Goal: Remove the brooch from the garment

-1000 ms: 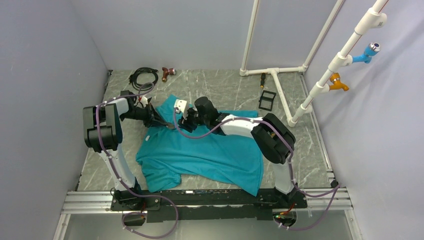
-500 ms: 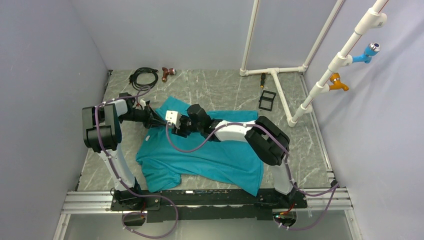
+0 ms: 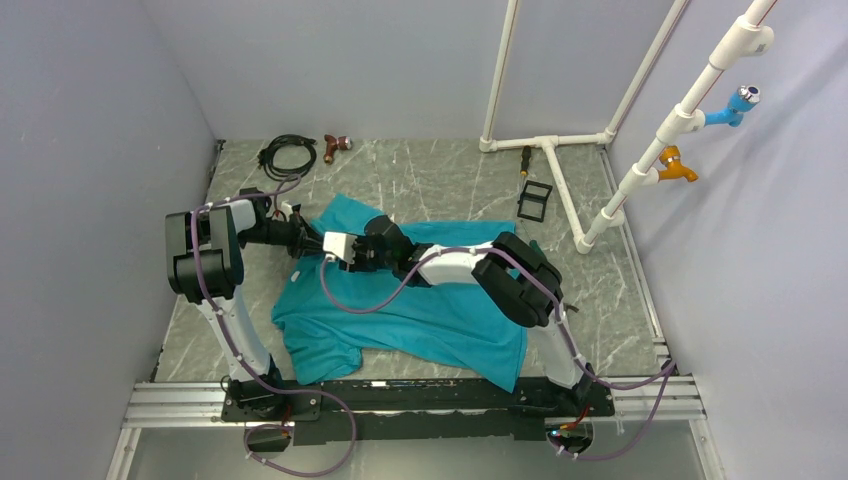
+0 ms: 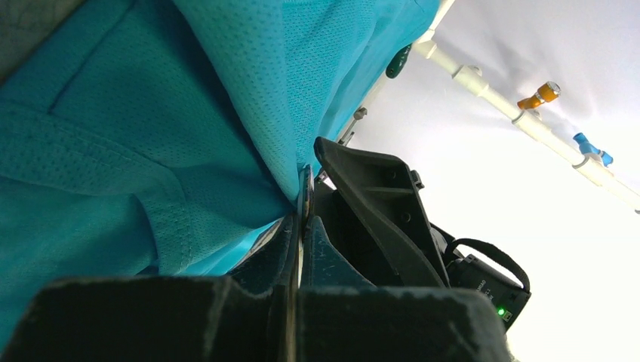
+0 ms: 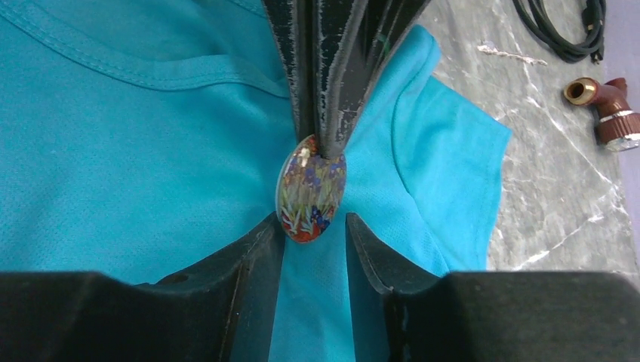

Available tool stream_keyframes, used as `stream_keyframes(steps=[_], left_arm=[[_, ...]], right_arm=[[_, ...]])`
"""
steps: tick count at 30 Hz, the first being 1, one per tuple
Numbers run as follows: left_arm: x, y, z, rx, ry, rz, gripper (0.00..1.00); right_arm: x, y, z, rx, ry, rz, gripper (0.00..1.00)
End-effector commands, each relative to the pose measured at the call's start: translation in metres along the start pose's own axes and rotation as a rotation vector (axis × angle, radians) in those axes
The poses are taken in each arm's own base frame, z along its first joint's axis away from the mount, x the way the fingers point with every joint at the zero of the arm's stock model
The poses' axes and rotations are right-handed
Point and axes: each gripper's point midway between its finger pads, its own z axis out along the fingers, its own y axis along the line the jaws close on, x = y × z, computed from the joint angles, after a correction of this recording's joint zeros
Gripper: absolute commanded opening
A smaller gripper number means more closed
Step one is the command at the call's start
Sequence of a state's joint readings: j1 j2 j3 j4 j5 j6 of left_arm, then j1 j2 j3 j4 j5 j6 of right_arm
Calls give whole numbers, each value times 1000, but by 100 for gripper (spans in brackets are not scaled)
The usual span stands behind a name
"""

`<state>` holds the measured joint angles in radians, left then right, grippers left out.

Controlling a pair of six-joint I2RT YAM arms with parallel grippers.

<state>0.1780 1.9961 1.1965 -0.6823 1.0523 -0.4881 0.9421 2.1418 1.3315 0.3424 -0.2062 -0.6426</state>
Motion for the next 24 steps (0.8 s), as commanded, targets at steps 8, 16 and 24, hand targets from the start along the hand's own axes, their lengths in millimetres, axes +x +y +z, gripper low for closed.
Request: stream_keyframes(steps=[8,16,24], left_arm=[[4,-7,-6,15,4,27,25],[-7,-10,-26,-4,-77,125,73],[-33,-13,-68,-99,-315,390,99]], right_arm=[[-34,-30,2,76,-90,-19,0],[-31,-29,-2,25,-106,82,0],[-28,-35,-3,-9,-125,209,0]])
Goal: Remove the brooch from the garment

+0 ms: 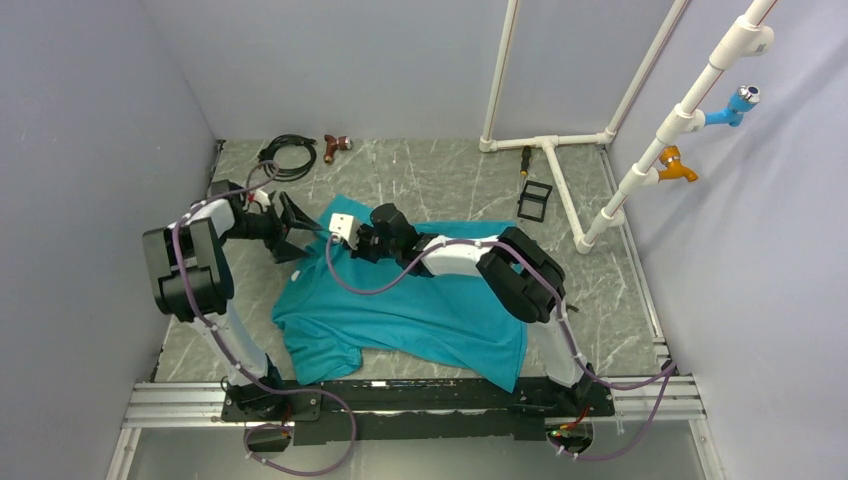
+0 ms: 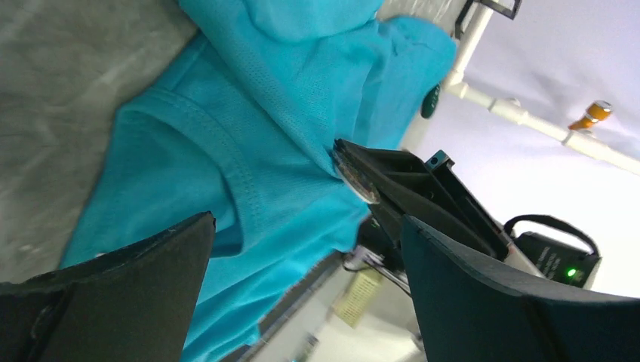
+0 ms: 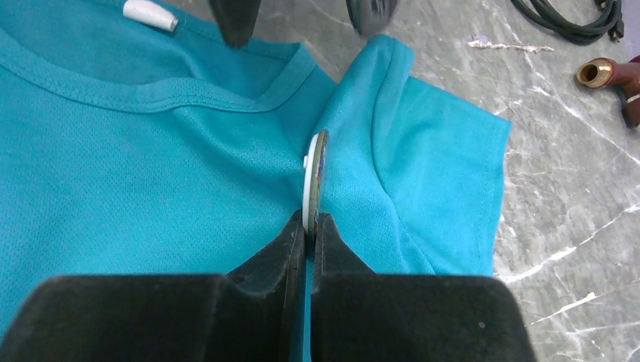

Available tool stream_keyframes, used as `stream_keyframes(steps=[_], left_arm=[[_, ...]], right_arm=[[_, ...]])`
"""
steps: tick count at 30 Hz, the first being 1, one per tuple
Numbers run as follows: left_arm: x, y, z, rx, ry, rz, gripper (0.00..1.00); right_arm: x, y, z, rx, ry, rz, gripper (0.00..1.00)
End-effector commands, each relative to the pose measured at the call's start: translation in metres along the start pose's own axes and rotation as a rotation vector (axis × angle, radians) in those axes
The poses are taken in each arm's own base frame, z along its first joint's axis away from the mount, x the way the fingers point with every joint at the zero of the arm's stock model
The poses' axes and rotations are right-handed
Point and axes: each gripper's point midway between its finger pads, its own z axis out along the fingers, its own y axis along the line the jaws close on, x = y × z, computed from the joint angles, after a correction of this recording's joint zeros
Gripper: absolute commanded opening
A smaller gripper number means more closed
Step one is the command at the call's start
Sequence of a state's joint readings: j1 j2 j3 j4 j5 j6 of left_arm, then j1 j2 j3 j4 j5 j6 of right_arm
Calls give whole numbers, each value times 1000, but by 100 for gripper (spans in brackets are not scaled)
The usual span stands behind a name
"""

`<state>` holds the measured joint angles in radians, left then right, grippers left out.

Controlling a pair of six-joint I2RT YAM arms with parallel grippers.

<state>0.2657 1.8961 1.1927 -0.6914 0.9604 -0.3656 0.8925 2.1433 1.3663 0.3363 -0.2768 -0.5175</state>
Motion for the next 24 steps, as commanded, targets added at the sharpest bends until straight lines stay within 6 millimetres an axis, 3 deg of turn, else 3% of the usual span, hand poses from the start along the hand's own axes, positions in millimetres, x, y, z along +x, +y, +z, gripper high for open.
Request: stream_keyframes(steps=[1,8,12,14,17,24], left_arm=[[-24,-12,-32,-66,-191,287,99],[-43,-16,-58,-153,-390,629,99],[-40,-19,-57,-129,-364,762,100],[-36,-32,-54,-52,-306,785,99],[-24,-45,-38,87,-177,634,97],[2,-50,-6,201,-3,415,74]], right_arm=[[-28,-14,1,-13,-89,78,0],[-28,-13,1,-43,-101,128,0],[-24,-21,1,4,-91,90,0],[-24,-24,1,24,-92,48,0],[-25,-26,0,51,-100,-17,0],[-27,-25,-1,51,-106,-43,0]])
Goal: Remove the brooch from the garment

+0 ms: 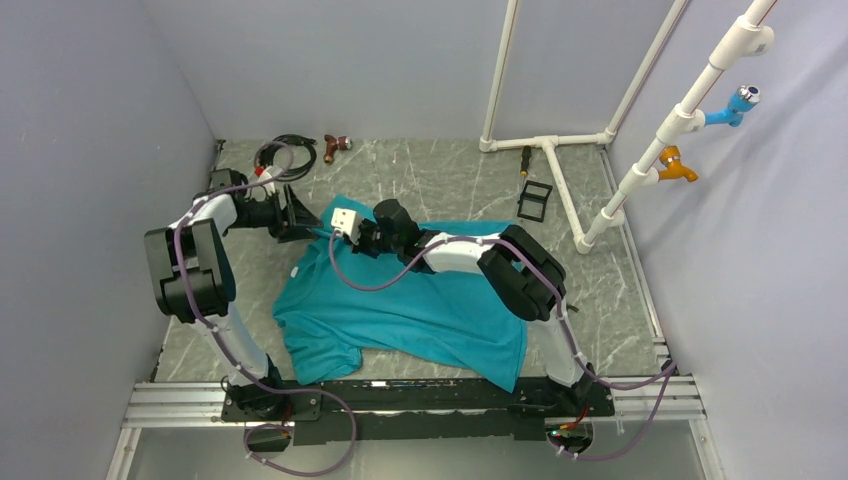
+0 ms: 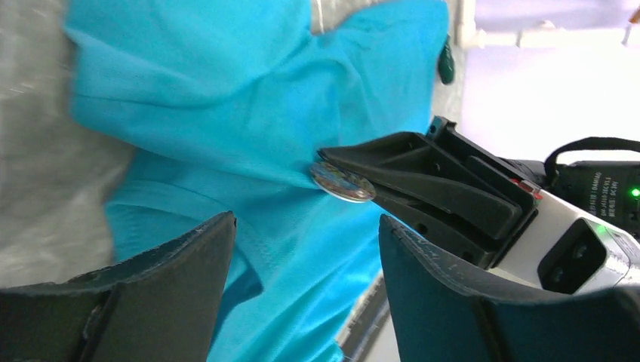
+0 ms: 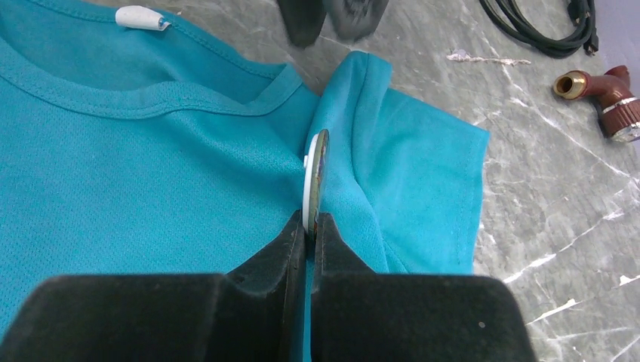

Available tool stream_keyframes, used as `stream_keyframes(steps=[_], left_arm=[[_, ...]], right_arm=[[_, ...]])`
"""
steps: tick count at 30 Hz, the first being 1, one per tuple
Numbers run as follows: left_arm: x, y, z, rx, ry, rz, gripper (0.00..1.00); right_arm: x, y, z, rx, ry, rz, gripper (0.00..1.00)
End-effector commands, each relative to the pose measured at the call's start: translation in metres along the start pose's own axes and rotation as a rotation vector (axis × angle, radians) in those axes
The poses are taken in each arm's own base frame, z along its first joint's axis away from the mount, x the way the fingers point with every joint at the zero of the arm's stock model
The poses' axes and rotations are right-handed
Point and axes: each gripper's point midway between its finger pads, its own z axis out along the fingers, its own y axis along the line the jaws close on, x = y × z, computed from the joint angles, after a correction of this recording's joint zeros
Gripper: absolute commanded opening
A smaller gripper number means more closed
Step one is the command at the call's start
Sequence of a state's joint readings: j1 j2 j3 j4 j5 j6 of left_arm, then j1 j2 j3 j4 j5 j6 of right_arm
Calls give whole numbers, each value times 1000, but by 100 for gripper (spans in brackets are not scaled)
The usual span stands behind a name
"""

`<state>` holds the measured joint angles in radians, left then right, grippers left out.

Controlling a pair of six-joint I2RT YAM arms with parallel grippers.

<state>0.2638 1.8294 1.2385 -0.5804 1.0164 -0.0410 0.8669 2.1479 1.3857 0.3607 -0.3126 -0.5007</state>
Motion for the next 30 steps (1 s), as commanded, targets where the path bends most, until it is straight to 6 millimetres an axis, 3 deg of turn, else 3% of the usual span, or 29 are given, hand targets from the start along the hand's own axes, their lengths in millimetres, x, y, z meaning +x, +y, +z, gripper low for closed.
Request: stream_keyframes(steps=[1,5,13,21,30], left_arm=[[20,-34,11,147,81,-125,72],[33,-38,23,159,125,-198,66],[34,-33,37,156,147,-248,56],[38,-32,46,165,162,-279,37],[42,-25,49,141,175,-292,29]], right_arm=[[-20,-11,0,42,-65,-57,0],[-22,-6,-1,39,-71,-76,0],[-23,-2,-2,35,-73,-82,0],[-25,-1,-3,32,-79,-100,1],[-30,4,-6,25,-97,-112,2]])
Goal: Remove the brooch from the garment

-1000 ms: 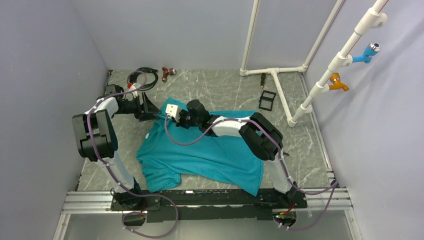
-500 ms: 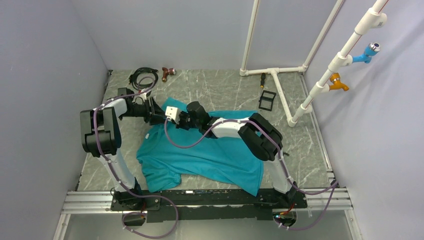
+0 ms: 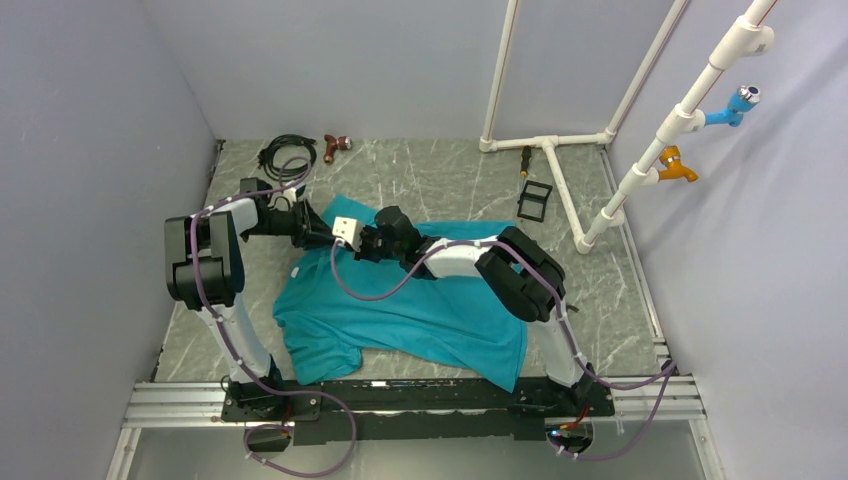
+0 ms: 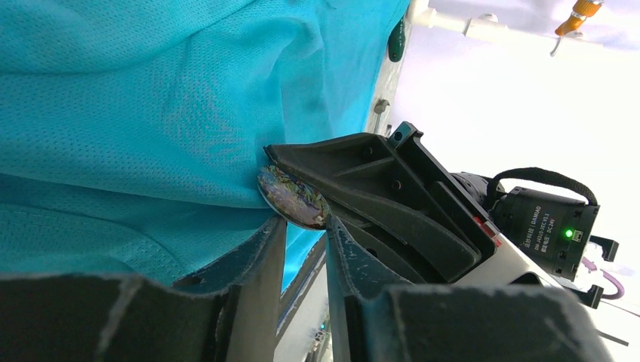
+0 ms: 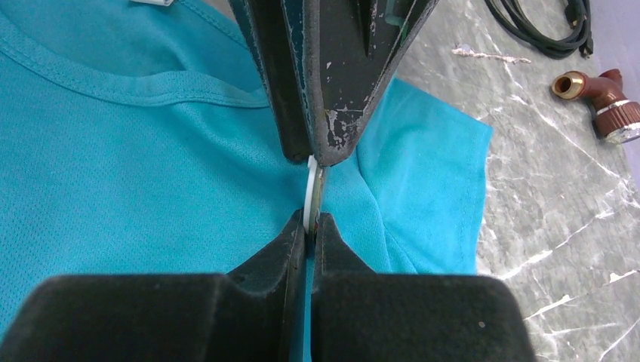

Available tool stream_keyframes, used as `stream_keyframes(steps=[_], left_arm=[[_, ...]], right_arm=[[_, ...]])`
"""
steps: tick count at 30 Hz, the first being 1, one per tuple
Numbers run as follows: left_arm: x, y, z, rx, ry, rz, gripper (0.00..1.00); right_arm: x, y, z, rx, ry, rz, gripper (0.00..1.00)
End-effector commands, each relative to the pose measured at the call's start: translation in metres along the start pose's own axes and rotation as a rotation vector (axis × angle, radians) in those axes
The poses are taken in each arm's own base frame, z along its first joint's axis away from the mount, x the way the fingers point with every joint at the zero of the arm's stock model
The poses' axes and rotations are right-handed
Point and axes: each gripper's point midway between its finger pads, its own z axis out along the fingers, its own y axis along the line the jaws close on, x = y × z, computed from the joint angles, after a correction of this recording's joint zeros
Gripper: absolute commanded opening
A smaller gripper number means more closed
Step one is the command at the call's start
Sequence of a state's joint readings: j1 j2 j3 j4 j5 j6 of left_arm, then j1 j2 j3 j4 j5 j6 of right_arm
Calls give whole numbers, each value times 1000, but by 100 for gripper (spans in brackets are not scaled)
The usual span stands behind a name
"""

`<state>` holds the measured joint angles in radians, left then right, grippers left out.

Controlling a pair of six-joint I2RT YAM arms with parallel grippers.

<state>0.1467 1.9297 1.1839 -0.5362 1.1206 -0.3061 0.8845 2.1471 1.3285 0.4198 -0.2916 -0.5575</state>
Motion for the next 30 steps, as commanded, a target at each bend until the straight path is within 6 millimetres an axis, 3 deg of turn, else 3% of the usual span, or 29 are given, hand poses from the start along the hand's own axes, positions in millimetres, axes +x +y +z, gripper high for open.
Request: stream_keyframes(steps=[1,6,9,14,18,21,23,25,30], left_arm=[[0,0,3,12,12,12,29],[3,8,6,-9,33,-20,48],[4,9,6,-13,36,-31,50],[3,8,6,-3,36,-37,30],[4,4,5,5,38,-20,15],[3,3,3,-1,41,10,6],[4,4,2,-4,49,43,3],[4,5,1,-15,50,93,1],[-1,11,-4,-65,21,299,0]], right_arm=[[-39,-9,-6,24,-101,-52,3],[-40,-7,-6,25,-106,-81,3],[-41,-6,-6,31,-110,-109,3],[-40,-7,-5,39,-104,-112,4],[-39,-6,-6,37,-95,-95,12],[-35,-3,-9,20,-68,-59,29],[-33,-2,-13,1,-51,-28,53],[-31,-2,-18,-33,-26,34,67],[-31,-12,-32,-158,11,308,72]])
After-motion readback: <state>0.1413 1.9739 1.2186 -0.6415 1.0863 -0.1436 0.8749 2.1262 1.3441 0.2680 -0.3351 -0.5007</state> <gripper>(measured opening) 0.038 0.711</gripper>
